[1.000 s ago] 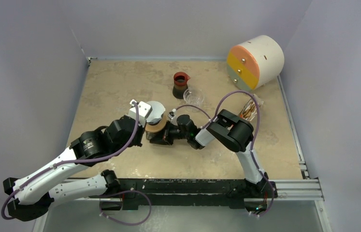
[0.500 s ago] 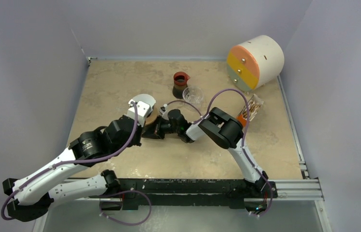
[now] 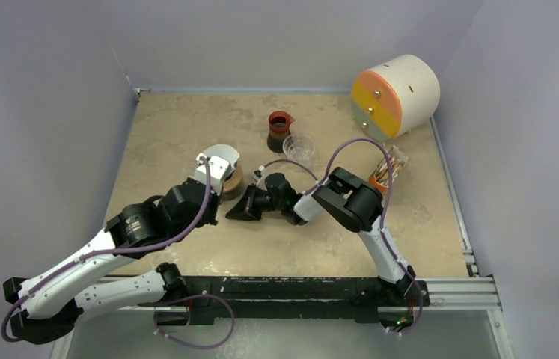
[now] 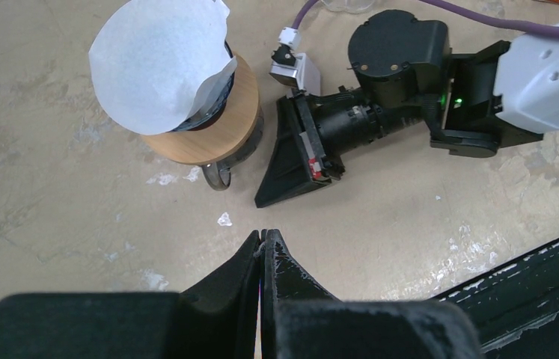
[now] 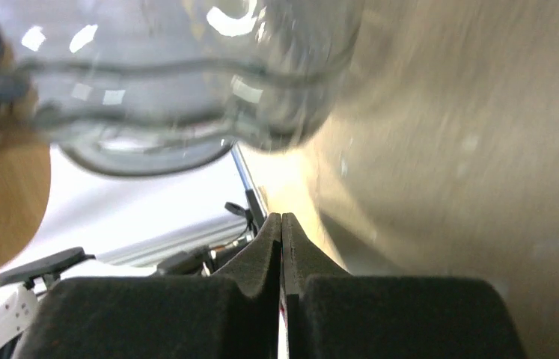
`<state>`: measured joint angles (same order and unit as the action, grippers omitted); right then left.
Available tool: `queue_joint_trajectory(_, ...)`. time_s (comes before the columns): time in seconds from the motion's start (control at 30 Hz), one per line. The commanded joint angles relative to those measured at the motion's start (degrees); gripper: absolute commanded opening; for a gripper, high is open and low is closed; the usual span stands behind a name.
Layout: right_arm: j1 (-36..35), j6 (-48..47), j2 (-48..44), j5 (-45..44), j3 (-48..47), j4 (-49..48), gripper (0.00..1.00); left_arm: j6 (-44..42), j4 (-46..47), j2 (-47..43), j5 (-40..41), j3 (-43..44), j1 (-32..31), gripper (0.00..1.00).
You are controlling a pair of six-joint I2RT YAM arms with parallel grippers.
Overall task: Place the coffee filter in the dripper
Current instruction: Move the coffee server to the center of the board.
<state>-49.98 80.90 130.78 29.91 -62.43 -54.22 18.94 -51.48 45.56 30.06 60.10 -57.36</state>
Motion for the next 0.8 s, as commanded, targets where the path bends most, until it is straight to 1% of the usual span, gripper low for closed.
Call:
queue_joint_trajectory(0.0, -0.6, -1.8, -6.8, 0.6, 4.4, -1.7, 0.0, 0.8, 0.9, -0.3, 1.0, 0.0, 0.4, 0.0)
queue_joint_trajectory(0.23, -0.7, -3.5, -15.0, 0.2, 13.3, -0.9, 0.0, 0.9, 0.8, 0.0, 1.0, -0.1, 0.5, 0.0)
queue_joint_trajectory(0.37, -0.7, -6.3, -21.2, -0.7, 18.4, 3.4, 0.0, 1.0, 0.7, -0.1, 1.3, -0.1, 0.4, 0.0)
queue_joint_trajectory(0.47, -0.7, -11.2, -27.3, -2.7, 20.1, 11.3, 0.0, 1.1, 0.7, 0.0, 1.7, 0.0, 0.5, 0.0)
queue_joint_trajectory(0.5, -0.7, -14.6, -29.6, -3.8, 20.2, 14.8, 0.0, 1.1, 0.7, 0.0, 1.8, 0.0, 0.6, 0.0)
queue_joint_trajectory(0.67, -0.7, -24.8, -41.9, -11.7, 17.6, 34.8, 0.0, 1.1, 0.7, 0.2, 1.9, 0.1, 0.7, 0.0)
queue_joint_trajectory(0.77, -0.7, -28.7, -46.9, -15.5, 14.5, 44.5, 0.06, 1.0, 0.8, 0.3, 1.8, 0.2, 1.0, 0.0)
